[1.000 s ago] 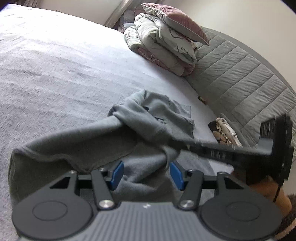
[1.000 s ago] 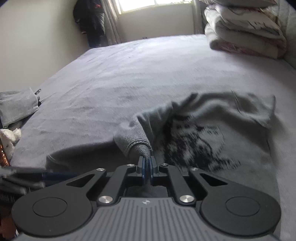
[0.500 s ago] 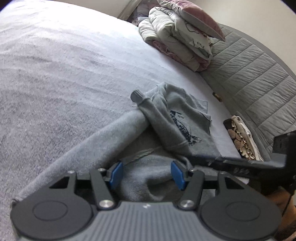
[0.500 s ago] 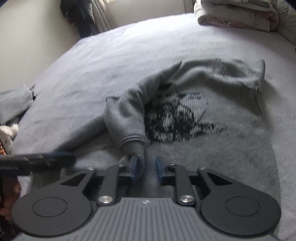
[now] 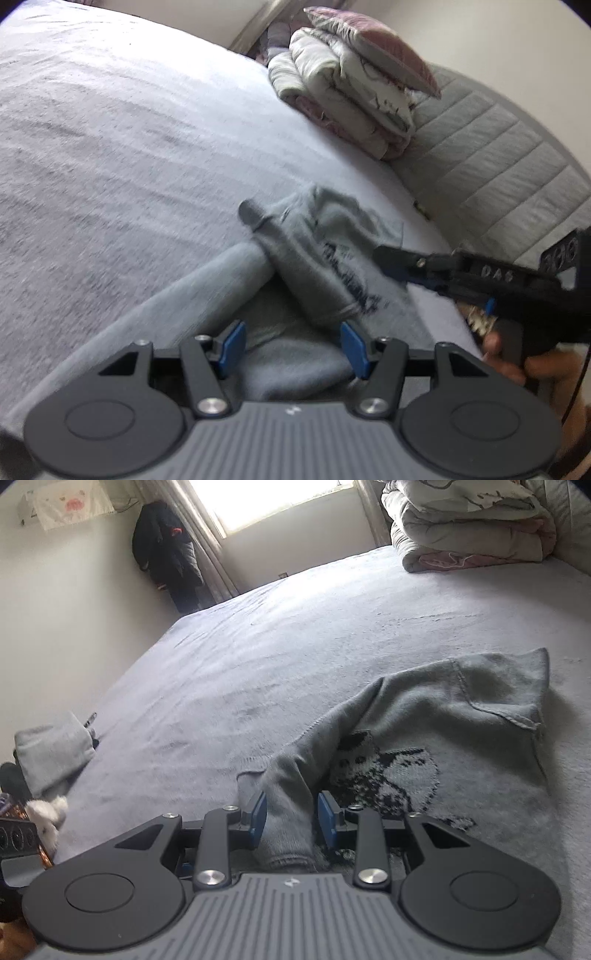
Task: Fold clothes
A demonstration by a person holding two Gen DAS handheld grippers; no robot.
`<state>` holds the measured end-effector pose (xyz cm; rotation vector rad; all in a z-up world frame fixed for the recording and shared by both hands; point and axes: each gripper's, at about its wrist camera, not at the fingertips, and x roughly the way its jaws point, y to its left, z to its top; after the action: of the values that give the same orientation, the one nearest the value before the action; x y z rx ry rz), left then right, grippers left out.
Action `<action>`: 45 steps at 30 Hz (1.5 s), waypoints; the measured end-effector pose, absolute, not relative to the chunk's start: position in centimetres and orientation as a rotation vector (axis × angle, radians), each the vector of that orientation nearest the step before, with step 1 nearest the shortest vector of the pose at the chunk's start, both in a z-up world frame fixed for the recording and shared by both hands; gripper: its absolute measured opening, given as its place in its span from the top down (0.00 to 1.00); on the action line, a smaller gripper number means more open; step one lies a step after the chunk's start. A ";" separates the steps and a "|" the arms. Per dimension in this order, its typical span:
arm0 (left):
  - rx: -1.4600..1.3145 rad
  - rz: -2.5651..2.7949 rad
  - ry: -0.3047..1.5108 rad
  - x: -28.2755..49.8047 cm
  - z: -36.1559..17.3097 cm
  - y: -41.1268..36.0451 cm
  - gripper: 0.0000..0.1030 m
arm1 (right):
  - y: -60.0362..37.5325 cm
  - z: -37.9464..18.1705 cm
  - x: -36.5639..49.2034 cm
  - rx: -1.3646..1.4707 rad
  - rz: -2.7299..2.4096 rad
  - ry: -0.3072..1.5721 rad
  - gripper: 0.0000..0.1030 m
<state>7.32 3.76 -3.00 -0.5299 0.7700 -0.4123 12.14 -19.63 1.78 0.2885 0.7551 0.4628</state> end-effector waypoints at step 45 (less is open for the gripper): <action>-0.056 -0.629 0.620 9.9 -4.6 -11.0 0.89 | -24.4 1.3 15.0 0.390 0.551 0.810 0.68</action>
<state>9.93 -10.99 -4.57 -0.0556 0.6199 -0.6285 15.02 -24.38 1.28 0.3904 0.8099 0.5510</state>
